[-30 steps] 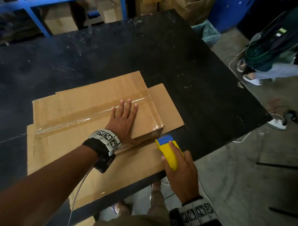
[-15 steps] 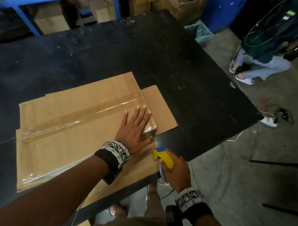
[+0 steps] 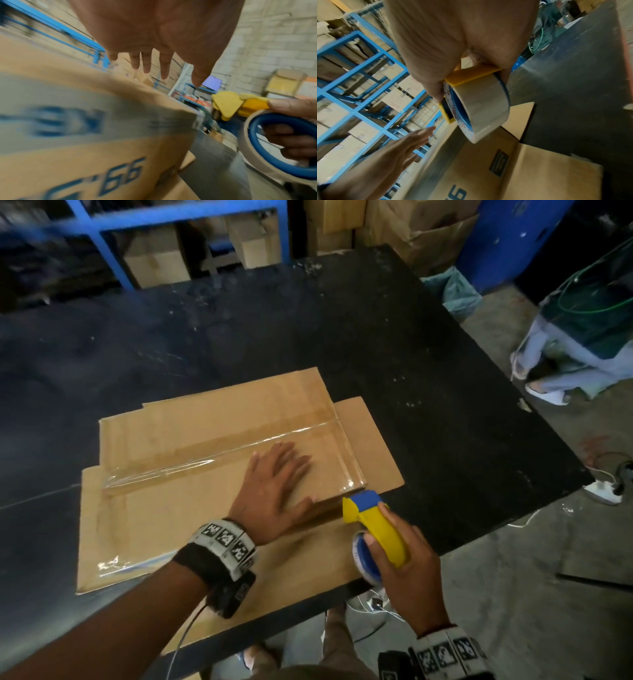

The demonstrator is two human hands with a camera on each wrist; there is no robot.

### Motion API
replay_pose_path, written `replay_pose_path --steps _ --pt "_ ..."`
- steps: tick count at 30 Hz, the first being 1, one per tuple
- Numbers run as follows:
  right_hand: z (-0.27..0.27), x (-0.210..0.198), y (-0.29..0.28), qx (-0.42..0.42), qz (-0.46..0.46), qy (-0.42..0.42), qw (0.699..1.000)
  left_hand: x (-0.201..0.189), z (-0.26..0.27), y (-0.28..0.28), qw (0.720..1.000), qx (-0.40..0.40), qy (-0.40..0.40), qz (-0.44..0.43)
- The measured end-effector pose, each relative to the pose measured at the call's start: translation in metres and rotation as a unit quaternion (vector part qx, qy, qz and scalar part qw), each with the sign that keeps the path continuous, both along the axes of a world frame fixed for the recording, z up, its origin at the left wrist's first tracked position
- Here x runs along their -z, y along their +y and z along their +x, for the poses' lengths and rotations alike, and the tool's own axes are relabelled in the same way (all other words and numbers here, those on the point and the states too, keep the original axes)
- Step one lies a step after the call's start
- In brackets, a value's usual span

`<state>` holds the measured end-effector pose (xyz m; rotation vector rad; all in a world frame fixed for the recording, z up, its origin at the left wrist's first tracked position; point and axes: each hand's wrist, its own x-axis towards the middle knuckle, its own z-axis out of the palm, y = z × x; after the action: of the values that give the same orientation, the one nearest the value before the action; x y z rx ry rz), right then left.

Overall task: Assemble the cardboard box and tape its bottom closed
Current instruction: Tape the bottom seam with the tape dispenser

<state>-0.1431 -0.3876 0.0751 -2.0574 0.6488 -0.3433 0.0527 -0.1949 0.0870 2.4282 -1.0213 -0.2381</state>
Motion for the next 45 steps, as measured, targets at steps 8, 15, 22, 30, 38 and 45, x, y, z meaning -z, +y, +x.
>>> replay_pose_path --steps 8,15,22,30,38,45 --pt "0.058 -0.033 0.054 -0.081 0.032 -0.069 0.994 -0.016 -0.007 0.214 0.932 -0.355 0.025 0.073" --pt "0.111 -0.045 0.124 -0.182 0.019 -0.101 0.978 0.003 -0.025 0.254 0.927 -0.35 0.134 0.03" --pt "0.117 -0.054 0.188 -0.179 0.028 -0.137 0.974 0.009 -0.048 0.23 0.948 -0.278 0.15 -0.041" --pt "0.096 -0.05 0.223 -0.188 -0.043 -0.154 0.969 -0.026 -0.015 0.244 0.913 -0.301 0.166 -0.22" --pt "0.084 -0.057 0.245 -0.195 -0.078 -0.167 0.963 -0.076 0.024 0.239 0.825 -0.223 0.417 -0.31" --pt "0.084 -0.062 0.257 -0.186 -0.081 -0.18 0.963 -0.065 0.028 0.244 0.77 -0.225 0.484 -0.349"
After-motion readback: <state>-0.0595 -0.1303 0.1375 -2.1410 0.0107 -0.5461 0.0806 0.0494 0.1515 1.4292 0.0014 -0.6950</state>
